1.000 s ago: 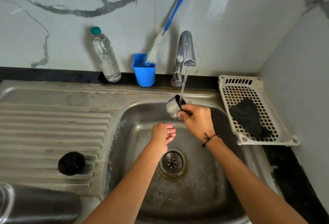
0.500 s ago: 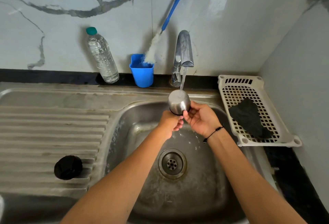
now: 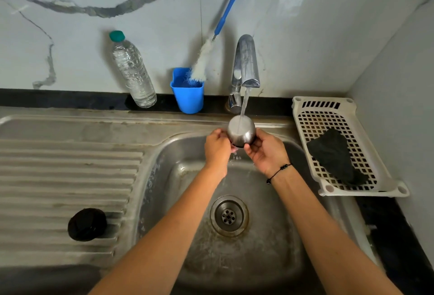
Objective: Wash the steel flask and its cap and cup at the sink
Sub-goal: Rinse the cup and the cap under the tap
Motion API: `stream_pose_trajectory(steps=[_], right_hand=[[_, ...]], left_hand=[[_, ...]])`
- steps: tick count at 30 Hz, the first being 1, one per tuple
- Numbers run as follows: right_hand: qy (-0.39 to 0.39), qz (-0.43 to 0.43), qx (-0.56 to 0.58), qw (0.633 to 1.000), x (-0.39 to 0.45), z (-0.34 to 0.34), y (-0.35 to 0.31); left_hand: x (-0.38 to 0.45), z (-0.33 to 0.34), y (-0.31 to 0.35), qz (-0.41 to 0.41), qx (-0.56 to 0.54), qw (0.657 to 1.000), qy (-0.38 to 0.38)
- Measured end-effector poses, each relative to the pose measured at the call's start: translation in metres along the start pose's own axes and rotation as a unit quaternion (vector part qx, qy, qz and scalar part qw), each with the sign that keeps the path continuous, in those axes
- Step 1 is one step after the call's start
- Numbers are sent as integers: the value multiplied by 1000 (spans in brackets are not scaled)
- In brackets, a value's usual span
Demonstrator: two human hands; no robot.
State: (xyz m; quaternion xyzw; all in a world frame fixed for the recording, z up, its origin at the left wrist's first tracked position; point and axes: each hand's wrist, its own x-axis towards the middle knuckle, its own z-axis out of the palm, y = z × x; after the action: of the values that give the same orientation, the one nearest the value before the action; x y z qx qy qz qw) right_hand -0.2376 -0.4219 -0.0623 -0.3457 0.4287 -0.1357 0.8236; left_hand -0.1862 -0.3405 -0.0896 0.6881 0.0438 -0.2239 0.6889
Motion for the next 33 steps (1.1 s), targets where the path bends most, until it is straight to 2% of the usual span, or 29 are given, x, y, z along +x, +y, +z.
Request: stream_pose_trajectory(steps=[3, 6, 11, 14, 15, 16, 20, 23, 26, 29, 31, 32, 33], right_hand=[[-3, -19, -6, 1000, 3, -3, 3], [-24, -30, -23, 999, 4, -11, 5], [-79, -58, -105, 990, 7, -19, 8], [-59, -56, -98, 992, 9, -19, 9], [-55, -45, -74, 995, 9, -18, 9], [-54, -30, -51, 997, 9, -17, 9], [-59, 38, 1, 998, 8, -13, 13], [-96, 65, 25, 993, 7, -10, 14], [-109, 74, 69, 989, 8, -5, 9], [-121, 86, 82, 985, 9, -1, 6], [-139, 80, 70, 985, 7, -1, 8], [-149, 73, 63, 984, 6, -1, 8], [-153, 62, 58, 985, 5, 0, 8]], left_hand=[[-9, 3, -4, 91, 31, 995, 15], [-12, 3, -11, 174, 139, 974, -47], [-4, 0, -1, 282, 355, 887, -86], [2, 7, 17, 295, 477, 820, -110], [2, 11, 23, 285, 496, 811, -124], [2, 14, 27, 265, 503, 811, -137], [9, 15, 44, 190, 455, 855, -162], [11, 7, 43, 237, 421, 865, -134], [6, 3, 20, 372, 392, 837, -86], [3, -6, 4, 468, 387, 790, -83], [9, -10, 6, 501, 393, 764, -103], [9, -10, 11, 505, 394, 760, -112], [7, -6, 15, 495, 389, 769, -109]])
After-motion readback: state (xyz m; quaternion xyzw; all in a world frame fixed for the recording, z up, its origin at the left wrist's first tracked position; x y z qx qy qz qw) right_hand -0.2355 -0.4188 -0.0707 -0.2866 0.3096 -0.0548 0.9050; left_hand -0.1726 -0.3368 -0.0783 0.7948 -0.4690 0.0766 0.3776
